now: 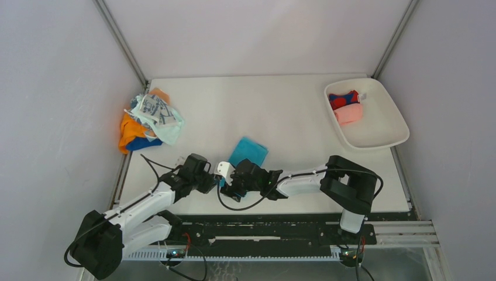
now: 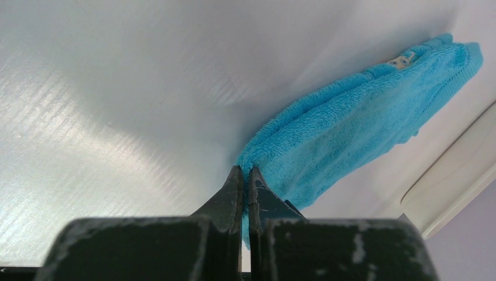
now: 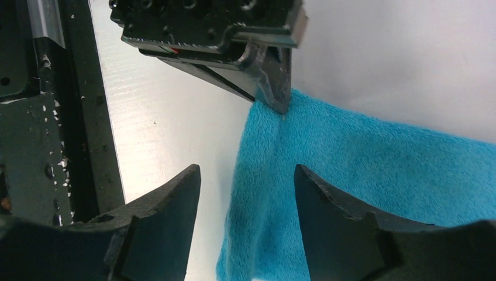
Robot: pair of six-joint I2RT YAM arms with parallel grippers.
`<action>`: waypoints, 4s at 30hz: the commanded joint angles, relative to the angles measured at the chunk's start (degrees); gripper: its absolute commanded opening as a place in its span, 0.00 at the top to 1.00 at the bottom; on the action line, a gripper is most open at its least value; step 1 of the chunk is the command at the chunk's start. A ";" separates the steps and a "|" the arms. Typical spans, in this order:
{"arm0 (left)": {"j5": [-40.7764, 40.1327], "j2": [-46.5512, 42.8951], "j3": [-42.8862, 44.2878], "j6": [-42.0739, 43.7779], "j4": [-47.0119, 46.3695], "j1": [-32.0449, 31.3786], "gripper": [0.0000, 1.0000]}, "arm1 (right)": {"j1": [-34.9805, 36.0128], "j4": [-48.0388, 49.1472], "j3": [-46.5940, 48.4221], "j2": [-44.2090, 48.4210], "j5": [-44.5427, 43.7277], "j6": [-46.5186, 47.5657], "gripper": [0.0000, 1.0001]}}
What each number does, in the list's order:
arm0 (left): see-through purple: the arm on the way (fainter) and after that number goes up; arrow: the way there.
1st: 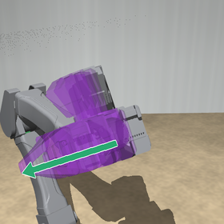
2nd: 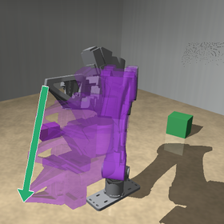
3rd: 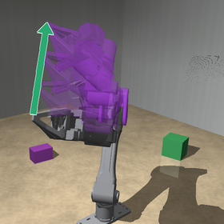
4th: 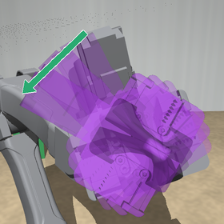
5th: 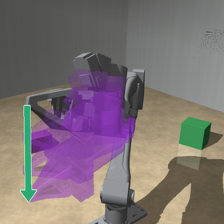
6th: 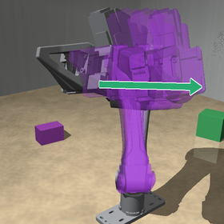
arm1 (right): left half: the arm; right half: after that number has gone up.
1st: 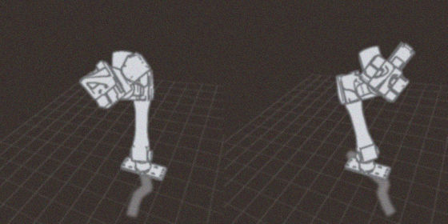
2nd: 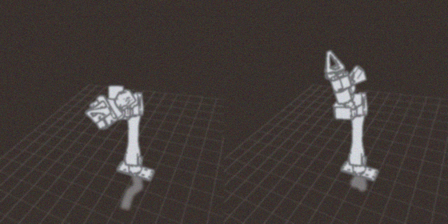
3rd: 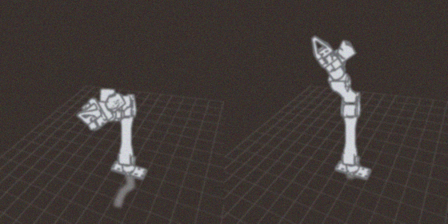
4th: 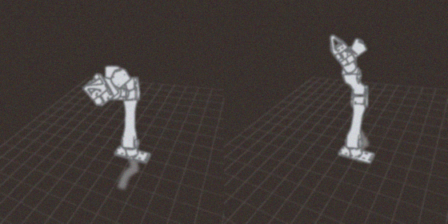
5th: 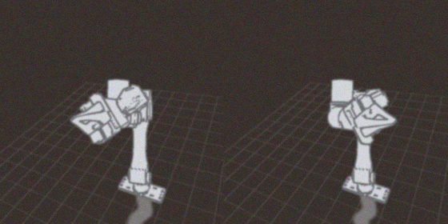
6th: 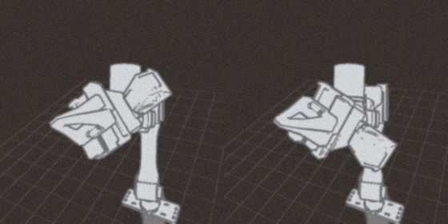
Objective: Roll the towels
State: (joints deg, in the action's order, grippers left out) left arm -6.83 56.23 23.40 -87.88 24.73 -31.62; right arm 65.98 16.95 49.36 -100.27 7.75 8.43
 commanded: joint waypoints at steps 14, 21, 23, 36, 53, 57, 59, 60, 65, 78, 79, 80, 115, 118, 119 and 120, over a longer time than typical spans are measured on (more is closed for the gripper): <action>0.46 0.58 3.36 0.27 0.84 -0.29 1.00 | 1.88 -3.91 -2.28 0.70 -3.00 -0.43 0.62; 0.24 0.80 3.25 0.04 0.93 -0.29 1.00 | 1.99 -4.29 -3.39 0.37 -4.23 -1.42 0.68; 0.14 1.09 3.44 0.07 1.08 -0.29 1.00 | 1.84 -4.36 -3.32 0.46 -3.37 -2.15 0.74; -1.22 3.64 6.11 3.65 -3.38 -0.29 0.71 | -14.51 4.58 -5.63 -1.47 29.20 -21.56 1.00; 2.55 -6.89 -4.06 6.91 -11.68 -2.91 0.35 | -28.53 33.96 -12.58 -16.26 43.84 -56.59 1.00; 2.13 -7.19 -5.98 5.72 -13.51 -4.73 0.34 | -29.87 33.98 -13.24 -18.21 43.04 -60.56 1.00; 1.91 -8.34 -7.26 5.09 -13.97 -4.77 0.35 | -30.42 33.59 -13.33 -19.21 43.05 -61.72 1.00; 1.76 -9.27 -7.93 4.82 -14.00 -4.77 0.35 | -30.65 33.47 -13.28 -19.65 43.07 -62.06 1.00; 2.11 -13.40 -10.48 4.86 -14.63 -4.90 0.35 | -31.04 33.20 -13.31 -20.79 42.89 -62.95 1.00; 5.52 3.00 -8.03 5.60 -29.95 -6.51 0.34 | -31.04 32.93 -13.28 -21.21 42.68 -62.92 1.00; 5.51 4.52 -7.45 5.80 -30.15 -6.53 0.35 | -31.08 32.89 -13.32 -21.24 42.68 -62.84 1.00; 5.33 5.60 -6.88 5.94 -30.15 -6.53 0.35 | -31.07 32.88 -13.31 -21.21 42.78 -62.77 1.00; 1.22 16.39 2.57 7.86 -12.93 -8.46 0.85 | -21.46 -9.96 -7.12 9.51 19.66 -27.39 0.64; -0.28 14.17 4.15 8.56 -8.68 -8.46 0.85 | -16.69 -14.31 -6.08 14.27 11.03 -21.16 0.56; -0.68 13.69 4.58 8.65 -7.56 -8.51 0.85 | -14.15 -14.73 -5.97 15.33 8.19 -19.32 0.53; -0.86 13.39 4.88 8.66 -6.74 -8.47 0.85 | -12.27 -14.85 -5.86 16.11 5.91 -16.95 0.51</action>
State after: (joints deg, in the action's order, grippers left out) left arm -3.90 71.68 25.19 -81.89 7.90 -39.83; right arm 47.86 9.65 41.65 -88.44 26.81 -21.32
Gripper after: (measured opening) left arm 0.168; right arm 0.456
